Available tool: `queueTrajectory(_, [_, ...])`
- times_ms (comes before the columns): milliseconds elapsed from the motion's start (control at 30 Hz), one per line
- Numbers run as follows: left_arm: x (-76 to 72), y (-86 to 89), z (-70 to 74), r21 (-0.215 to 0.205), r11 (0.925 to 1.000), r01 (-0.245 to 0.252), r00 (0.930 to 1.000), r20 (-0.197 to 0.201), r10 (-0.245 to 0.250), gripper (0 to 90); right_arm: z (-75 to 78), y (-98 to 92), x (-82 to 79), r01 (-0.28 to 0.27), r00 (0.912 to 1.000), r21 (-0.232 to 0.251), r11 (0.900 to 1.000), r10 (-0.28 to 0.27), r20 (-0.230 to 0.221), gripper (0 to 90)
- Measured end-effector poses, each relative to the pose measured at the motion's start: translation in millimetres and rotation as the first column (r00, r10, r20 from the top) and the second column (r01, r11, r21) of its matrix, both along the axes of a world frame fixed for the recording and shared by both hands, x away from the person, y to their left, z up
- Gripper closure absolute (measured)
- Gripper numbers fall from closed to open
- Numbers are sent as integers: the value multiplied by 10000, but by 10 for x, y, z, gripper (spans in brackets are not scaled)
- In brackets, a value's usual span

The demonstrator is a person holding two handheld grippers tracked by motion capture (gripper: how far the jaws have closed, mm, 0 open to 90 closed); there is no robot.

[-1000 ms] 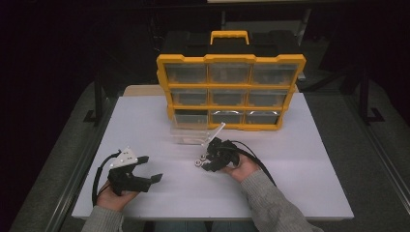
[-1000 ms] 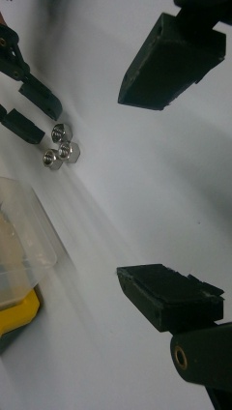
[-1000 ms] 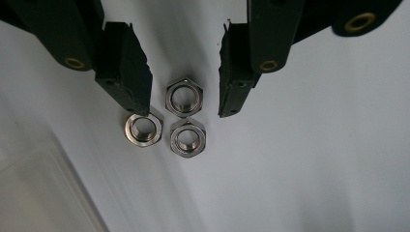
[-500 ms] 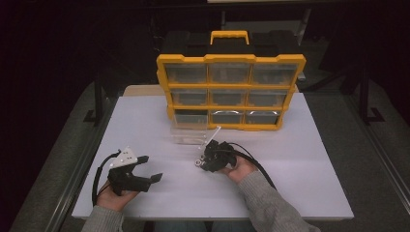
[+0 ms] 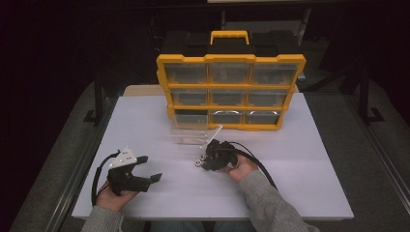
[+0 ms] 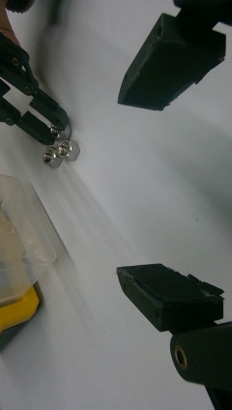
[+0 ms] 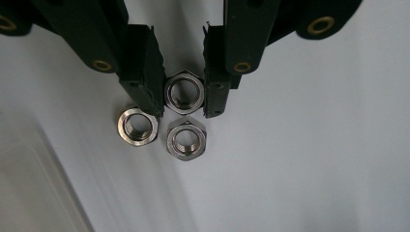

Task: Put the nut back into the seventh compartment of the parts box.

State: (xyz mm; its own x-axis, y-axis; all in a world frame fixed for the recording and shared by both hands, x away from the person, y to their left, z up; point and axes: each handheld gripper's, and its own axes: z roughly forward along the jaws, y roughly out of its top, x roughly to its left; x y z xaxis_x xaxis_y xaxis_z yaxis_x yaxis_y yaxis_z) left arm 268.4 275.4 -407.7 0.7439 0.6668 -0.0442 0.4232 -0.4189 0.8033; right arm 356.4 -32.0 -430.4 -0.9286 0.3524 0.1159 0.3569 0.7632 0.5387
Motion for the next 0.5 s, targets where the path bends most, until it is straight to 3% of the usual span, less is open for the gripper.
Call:
queueTrajectory(67, [0, 2, 0, -14, 10000, -13, 10000, -18, 13, 166, 17, -16, 5, -41, 10000, 128, 9999, 41, 14, 689])
queueTrajectory(100, [-3, 2, -1, -36, 10000, -39, 10000, -38, 39, 167, 51, -42, 31, -416, 9989, 548, 9976, 403, 242, 689])
queueTrajectory(167, [-2, 1, 1, 8, 10000, 5, 10000, 2, -5, 166, 112, -67, 23, -520, 9984, 691, 9962, 503, 261, 689])
queueTrajectory(500, [-2, -23, -2, -21, 10000, 42, 10000, 73, -42, 166, 379, -211, 53, -634, 9979, 1315, 9893, 643, -26, 689])
